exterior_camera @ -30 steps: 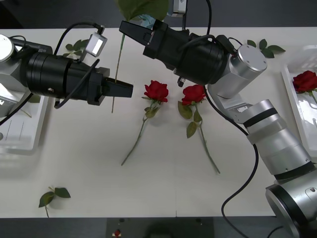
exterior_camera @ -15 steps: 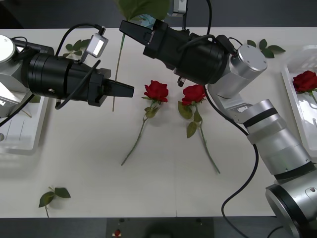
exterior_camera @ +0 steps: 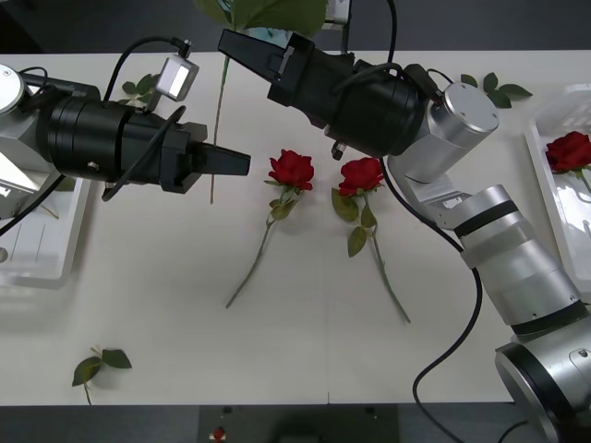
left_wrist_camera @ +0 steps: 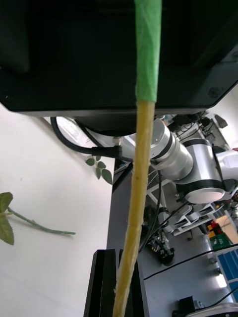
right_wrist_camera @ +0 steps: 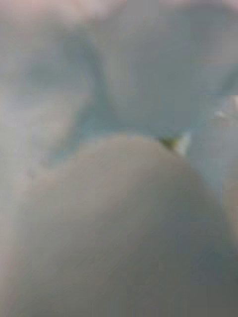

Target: Put the red flowers into the right box and the blue flowers into the left box

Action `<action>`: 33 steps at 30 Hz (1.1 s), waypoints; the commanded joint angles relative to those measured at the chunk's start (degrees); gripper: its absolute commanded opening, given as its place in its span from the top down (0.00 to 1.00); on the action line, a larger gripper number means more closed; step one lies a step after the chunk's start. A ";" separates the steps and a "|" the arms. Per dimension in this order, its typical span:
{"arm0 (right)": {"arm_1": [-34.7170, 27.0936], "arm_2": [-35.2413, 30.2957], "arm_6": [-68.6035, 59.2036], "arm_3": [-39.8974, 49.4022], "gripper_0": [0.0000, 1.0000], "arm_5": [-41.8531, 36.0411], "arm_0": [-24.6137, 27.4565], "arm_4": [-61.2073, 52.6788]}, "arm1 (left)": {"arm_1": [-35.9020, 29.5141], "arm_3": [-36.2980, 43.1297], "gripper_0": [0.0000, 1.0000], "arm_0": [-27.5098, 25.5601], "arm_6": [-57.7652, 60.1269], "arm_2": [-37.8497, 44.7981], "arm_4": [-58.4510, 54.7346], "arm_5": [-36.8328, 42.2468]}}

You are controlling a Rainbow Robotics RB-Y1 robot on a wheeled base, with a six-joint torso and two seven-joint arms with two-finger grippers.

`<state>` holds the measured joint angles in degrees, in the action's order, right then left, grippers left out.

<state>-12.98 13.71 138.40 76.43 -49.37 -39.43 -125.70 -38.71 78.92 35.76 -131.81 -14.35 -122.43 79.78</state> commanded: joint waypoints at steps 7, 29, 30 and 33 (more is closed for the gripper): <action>0.33 -0.96 1.96 2.59 0.11 0.24 -0.38 0.37 | -8.32 -0.17 1.00 1.42 0.41 3.18 -0.09 2.49; -12.07 -1.84 -11.13 3.56 0.07 -6.88 -0.47 4.23 | -14.47 -1.40 1.00 1.07 18.78 33.42 36.92 21.03; -13.12 -1.93 -12.98 3.91 0.07 -7.49 -0.47 5.73 | -14.64 -1.40 1.00 0.89 18.95 33.77 37.88 21.12; -16.90 -2.54 -22.21 6.10 0.07 -9.78 -0.47 14.43 | -15.87 -1.40 1.00 -0.34 19.48 35.26 41.40 21.12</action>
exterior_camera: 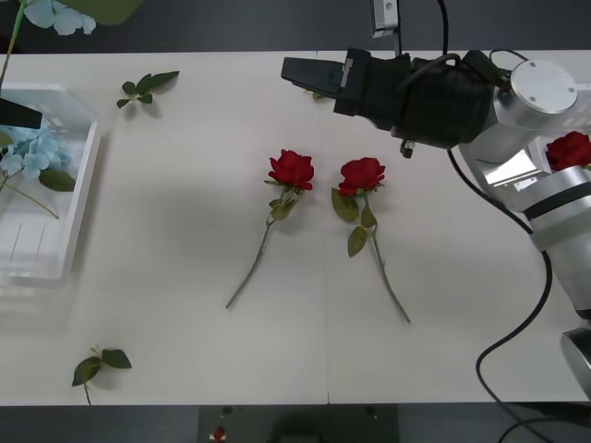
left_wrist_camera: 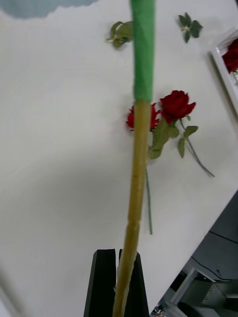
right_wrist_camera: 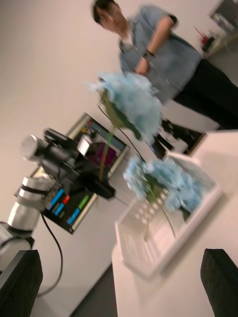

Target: Put the red flowers into the right box and the blue flowers into the left box

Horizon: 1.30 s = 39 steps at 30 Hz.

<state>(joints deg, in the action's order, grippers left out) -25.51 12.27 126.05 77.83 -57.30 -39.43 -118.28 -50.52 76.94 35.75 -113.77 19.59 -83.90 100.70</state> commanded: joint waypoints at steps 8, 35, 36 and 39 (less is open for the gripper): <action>-10.71 -0.67 -27.26 10.06 0.06 -13.54 -0.30 27.58 | -7.40 0.58 1.00 -2.88 2.76 3.53 13.50 0.20; -8.07 16.30 -53.89 25.79 0.07 -24.52 5.07 89.98 | -9.42 -2.50 1.00 -5.96 25.53 -8.60 41.89 -10.70; -7.45 16.30 -53.98 25.27 0.07 -24.44 5.24 91.21 | -9.42 -3.73 1.00 -5.96 26.32 -9.65 42.24 -12.54; -5.70 16.39 -53.80 23.42 0.07 -24.08 5.15 92.71 | -9.42 -7.33 1.00 -5.96 26.67 -12.20 42.50 -16.85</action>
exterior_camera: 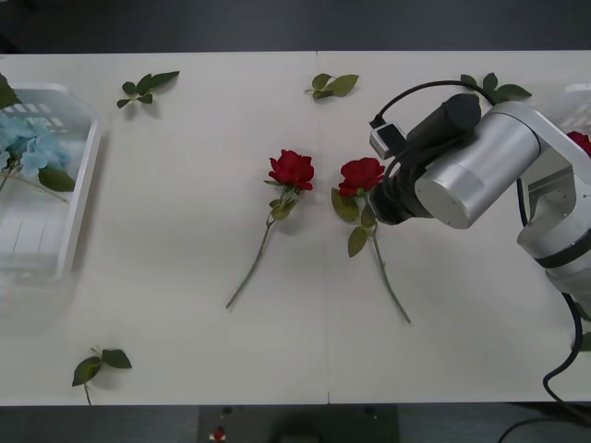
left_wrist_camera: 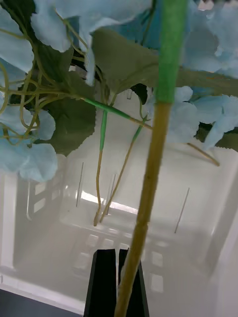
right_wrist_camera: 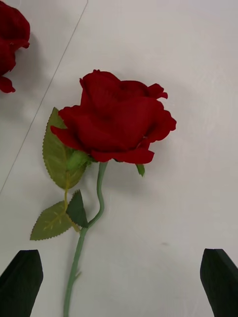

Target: Put the red flowers into the right box and the blue flowers into the left box

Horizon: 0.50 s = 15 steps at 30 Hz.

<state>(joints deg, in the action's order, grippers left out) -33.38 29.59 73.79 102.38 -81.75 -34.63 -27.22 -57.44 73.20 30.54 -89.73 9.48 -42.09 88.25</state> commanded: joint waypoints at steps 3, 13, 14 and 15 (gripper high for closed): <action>4.11 -1.03 -1.46 -3.86 0.07 1.86 0.35 2.87 | -2.50 -6.05 1.00 -0.75 2.63 -4.03 0.60 -7.22; 7.28 0.55 -1.46 -10.01 0.07 6.60 0.26 5.86 | -2.50 -8.24 1.00 -0.75 2.63 -10.98 0.69 -9.33; 7.28 1.35 -1.54 -10.10 0.08 7.22 0.26 6.65 | -2.50 -8.24 1.00 -0.75 2.54 -11.50 0.69 -9.42; 7.28 1.87 -1.81 -10.45 0.10 7.66 0.26 7.18 | -2.50 -8.24 1.00 -0.75 2.63 -11.68 0.69 -9.50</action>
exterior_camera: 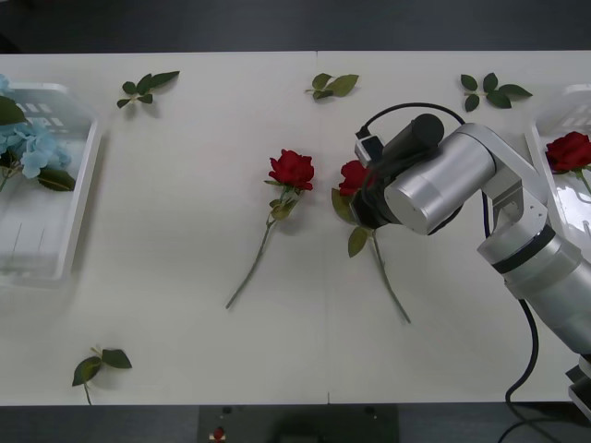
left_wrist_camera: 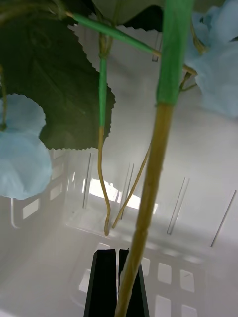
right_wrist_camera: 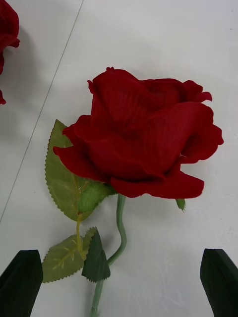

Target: Put the red flowers into the right box and the blue flowers into the left box

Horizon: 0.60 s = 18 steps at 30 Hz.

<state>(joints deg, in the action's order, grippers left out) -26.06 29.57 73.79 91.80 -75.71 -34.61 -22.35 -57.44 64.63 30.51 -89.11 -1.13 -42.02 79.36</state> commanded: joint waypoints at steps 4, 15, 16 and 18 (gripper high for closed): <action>0.66 2.07 -1.98 -1.72 0.11 3.28 0.25 2.58 | -2.50 0.67 0.84 -0.63 1.57 -0.63 0.79 -0.79; 2.42 2.07 -1.90 -7.43 0.11 7.94 -0.37 3.10 | -2.50 4.10 0.00 -0.63 -7.57 7.89 0.18 6.33; 2.50 2.07 -1.81 -7.78 0.11 8.21 -0.37 3.02 | -2.50 4.98 0.00 -0.72 -8.71 9.56 0.00 8.18; 2.59 2.07 -1.81 -8.04 0.11 8.56 -0.37 2.93 | -2.50 6.47 0.00 -0.72 -10.99 12.55 -0.44 11.69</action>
<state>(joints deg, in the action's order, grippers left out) -24.55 32.07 73.75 83.10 -67.70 -34.61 -19.27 -57.44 68.07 30.51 -96.36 7.82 -42.03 87.84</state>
